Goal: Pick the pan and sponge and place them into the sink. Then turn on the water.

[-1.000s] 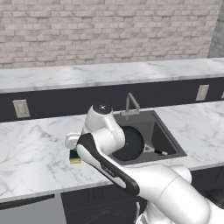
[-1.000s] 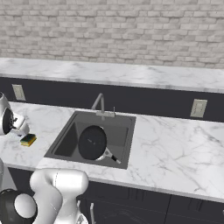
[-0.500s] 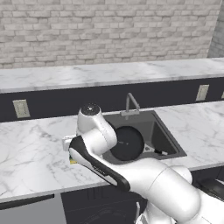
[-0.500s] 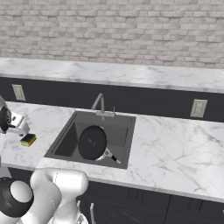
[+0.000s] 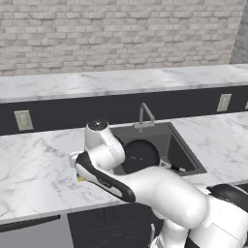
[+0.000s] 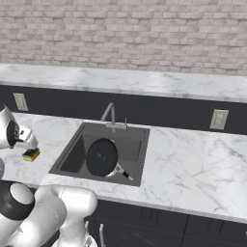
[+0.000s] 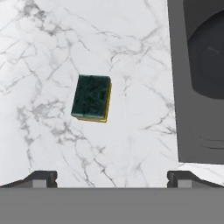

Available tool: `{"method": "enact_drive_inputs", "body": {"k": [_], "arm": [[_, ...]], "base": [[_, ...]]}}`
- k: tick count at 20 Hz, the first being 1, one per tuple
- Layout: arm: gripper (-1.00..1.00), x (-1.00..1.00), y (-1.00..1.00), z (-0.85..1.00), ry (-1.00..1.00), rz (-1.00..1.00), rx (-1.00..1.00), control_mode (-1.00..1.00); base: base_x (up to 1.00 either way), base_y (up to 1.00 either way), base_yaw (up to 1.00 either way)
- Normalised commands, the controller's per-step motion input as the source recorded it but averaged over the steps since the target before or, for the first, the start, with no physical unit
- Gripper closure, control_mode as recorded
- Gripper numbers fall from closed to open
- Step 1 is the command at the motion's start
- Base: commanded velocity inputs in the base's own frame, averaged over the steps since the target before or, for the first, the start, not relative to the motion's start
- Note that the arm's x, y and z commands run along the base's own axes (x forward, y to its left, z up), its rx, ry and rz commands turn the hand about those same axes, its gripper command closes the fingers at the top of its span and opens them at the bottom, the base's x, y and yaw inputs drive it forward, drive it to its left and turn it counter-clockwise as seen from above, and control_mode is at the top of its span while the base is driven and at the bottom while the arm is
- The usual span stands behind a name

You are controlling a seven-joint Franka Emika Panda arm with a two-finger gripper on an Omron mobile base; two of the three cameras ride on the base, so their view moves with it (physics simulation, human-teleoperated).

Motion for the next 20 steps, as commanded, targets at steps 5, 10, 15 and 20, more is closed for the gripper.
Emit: {"method": "enact_drive_inputs", "body": {"k": [5,10,15,20], "arm": [[-1.00,0.23,0.00,-0.39,0.00,0.00,0.00,-1.00],[-1.00,0.30,0.00,-0.22,0.00,0.00,0.01,-1.00],[-1.00,0.34,0.06,-0.11,0.00,0.00,0.05,-1.00],[-1.00,0.24,0.29,-0.12,0.00,0.00,0.10,-1.00]], "base": [[0.00,0.00,0.00],[0.00,0.00,0.00],[0.00,0.00,0.00],[0.00,0.00,0.00]]}}
